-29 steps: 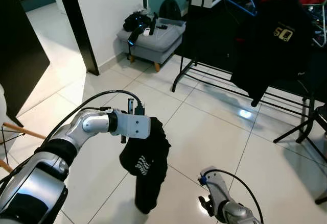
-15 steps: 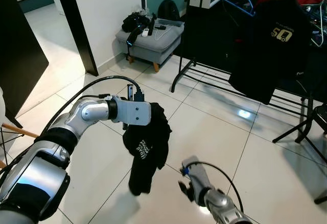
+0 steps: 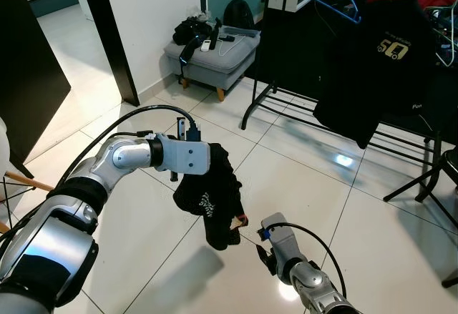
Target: Hang hanger
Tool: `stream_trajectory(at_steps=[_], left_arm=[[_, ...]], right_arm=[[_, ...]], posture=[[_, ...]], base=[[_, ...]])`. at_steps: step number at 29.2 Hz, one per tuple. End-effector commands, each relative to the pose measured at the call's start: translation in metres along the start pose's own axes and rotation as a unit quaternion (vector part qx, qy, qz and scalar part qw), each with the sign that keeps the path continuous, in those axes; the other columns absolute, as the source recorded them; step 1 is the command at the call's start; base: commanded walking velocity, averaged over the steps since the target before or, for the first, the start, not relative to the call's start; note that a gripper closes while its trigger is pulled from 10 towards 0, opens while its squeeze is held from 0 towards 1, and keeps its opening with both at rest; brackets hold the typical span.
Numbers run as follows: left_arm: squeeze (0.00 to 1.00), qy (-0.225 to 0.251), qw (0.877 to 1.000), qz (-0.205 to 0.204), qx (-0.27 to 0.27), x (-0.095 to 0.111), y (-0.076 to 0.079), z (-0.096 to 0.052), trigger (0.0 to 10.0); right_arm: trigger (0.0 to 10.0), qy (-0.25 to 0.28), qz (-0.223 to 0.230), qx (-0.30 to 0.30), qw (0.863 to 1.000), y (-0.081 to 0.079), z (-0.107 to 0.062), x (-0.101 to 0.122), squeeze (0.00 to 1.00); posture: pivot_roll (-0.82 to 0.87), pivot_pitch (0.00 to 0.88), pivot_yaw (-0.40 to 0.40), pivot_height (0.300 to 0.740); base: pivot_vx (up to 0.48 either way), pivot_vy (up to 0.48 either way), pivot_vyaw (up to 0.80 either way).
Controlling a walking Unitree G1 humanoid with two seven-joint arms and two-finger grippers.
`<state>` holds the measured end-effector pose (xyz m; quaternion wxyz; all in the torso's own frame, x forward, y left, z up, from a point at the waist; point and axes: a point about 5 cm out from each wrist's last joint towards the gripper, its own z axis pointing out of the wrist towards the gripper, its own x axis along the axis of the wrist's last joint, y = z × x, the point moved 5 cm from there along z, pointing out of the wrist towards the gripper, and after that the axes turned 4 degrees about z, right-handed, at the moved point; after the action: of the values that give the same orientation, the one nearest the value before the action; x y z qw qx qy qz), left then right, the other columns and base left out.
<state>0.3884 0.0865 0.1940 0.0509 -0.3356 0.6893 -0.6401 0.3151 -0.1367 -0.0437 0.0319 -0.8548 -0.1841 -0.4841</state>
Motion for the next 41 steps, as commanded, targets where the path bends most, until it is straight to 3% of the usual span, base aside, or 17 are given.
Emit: stream_trajectory(at_steps=[1, 4, 5, 7, 8, 9, 10, 11, 14, 18, 19, 21, 27, 29, 35, 37, 41], left_arm=[[0.00, -0.018, 1.000, -0.015, 0.013, -0.007, -0.005, -0.004, 10.0], [0.00, -0.018, 1.000, -0.015, 0.013, -0.007, -0.005, -0.004, 10.0], [0.00, -0.104, 0.957, -0.231, 0.142, -0.046, 0.013, -0.007, 10.0], [0.00, -0.104, 0.957, -0.231, 0.142, -0.046, 0.013, -0.007, 10.0], [0.00, -0.176, 0.879, -0.392, 0.205, -0.073, 0.055, -0.013, 10.0], [0.00, -0.230, 0.776, -0.531, 0.253, -0.089, 0.099, -0.023, 10.0], [0.00, -0.230, 0.776, -0.531, 0.253, -0.089, 0.099, -0.023, 10.0], [0.00, -0.256, 0.705, -0.603, 0.273, -0.093, 0.129, -0.027, 10.0], [0.00, -0.264, 0.689, -0.620, 0.268, -0.090, 0.143, -0.028, 10.0], [0.00, -0.267, 0.701, -0.610, 0.258, -0.086, 0.150, -0.026, 10.0], [0.00, -0.262, 0.697, -0.610, 0.271, -0.087, 0.150, -0.028, 10.0], [0.00, -0.280, 0.666, -0.623, 0.298, -0.093, 0.156, -0.036, 10.0], [0.00, -0.300, 0.672, -0.621, 0.272, -0.089, 0.171, -0.038, 10.0], [0.00, -0.292, 0.675, -0.609, 0.297, -0.087, 0.166, -0.040, 10.0], [0.00, -0.298, 0.662, -0.607, 0.324, -0.088, 0.161, -0.046, 10.0], [0.00, -0.291, 0.697, -0.575, 0.314, -0.084, 0.154, -0.044, 10.0], [0.00, -0.279, 0.720, -0.557, 0.307, -0.078, 0.150, -0.039, 10.0]], right_arm=[[10.0, 0.003, 0.007, -0.010, 1.000, 0.003, -0.002, -0.004, 0.00], [10.0, 0.003, 0.007, -0.010, 1.000, 0.003, -0.002, -0.004, 0.00], [10.0, 0.037, 0.037, -0.037, 0.998, 0.010, -0.004, 0.006, 0.00], [10.0, 0.037, 0.037, -0.037, 0.998, 0.010, -0.004, 0.006, 0.00], [10.0, 0.063, 0.058, -0.055, 0.995, 0.014, -0.006, 0.015, 0.00], [10.0, 0.088, 0.070, -0.063, 0.992, 0.013, -0.006, 0.026, 0.00], [10.0, 0.088, 0.070, -0.063, 0.992, 0.013, -0.006, 0.026, 0.00], [10.0, 0.103, 0.075, -0.065, 0.990, 0.012, -0.006, 0.034, 0.00], [10.0, 0.141, 0.086, -0.058, 0.985, 0.012, -0.007, 0.053, 0.00], [10.0, 0.165, 0.083, -0.051, 0.981, 0.013, -0.007, 0.068, 0.00], [10.0, 0.166, 0.080, -0.053, 0.981, 0.015, -0.006, 0.069, 0.00], [10.0, 0.163, 0.088, -0.054, 0.981, 0.016, -0.005, 0.070, 0.00], [10.0, 0.168, 0.082, -0.055, 0.981, 0.016, -0.004, 0.072, 0.00], [10.0, 0.171, 0.081, -0.059, 0.980, 0.016, -0.005, 0.074, 0.00], [10.0, 0.172, 0.086, -0.061, 0.979, 0.017, -0.006, 0.075, 0.00], [10.0, 0.171, 0.090, -0.060, 0.979, 0.017, -0.006, 0.075, 0.00], [10.0, 0.170, 0.092, -0.059, 0.979, 0.018, -0.006, 0.073, 0.00]], posture=[[-0.07, 0.116, 0.036, 0.740], [-0.07, 0.116, 0.036, 0.740], [-0.07, 0.129, 0.044, 0.740], [-0.07, 0.129, 0.044, 0.740], [-0.07, 0.134, 0.040, 0.740], [-0.06, 0.133, 0.039, 0.740], [-0.06, 0.133, 0.039, 0.740], [-0.06, 0.133, 0.038, 0.740], [-0.05, 0.131, 0.033, 0.740], [-0.05, 0.129, 0.036, 0.740], [-0.05, 0.129, 0.036, 0.740], [-0.05, 0.128, 0.039, 0.740], [-0.06, 0.124, 0.039, 0.740], [-0.05, 0.117, 0.029, 0.740], [-0.05, 0.114, 0.022, 0.740], [-0.05, 0.106, 0.016, 0.740], [-0.05, 0.103, 0.016, 0.740]], base=[[0.000, 0.000, 0.00], [0.000, 0.000, 0.00], [0.000, 0.000, 0.00], [0.000, 0.000, 0.00], [0.000, 0.000, 0.00], [0.000, 0.000, 0.00], [0.000, 0.000, 0.00], [0.000, 0.000, 0.00], [0.000, 0.000, 0.00], [0.000, 0.000, 0.00], [0.000, 0.000, 0.00], [0.000, 0.000, 0.00], [0.000, 0.000, 0.00], [0.000, 0.000, 0.00], [0.000, 0.000, 0.00], [0.000, 0.000, 0.00], [0.000, 0.000, 0.00]])
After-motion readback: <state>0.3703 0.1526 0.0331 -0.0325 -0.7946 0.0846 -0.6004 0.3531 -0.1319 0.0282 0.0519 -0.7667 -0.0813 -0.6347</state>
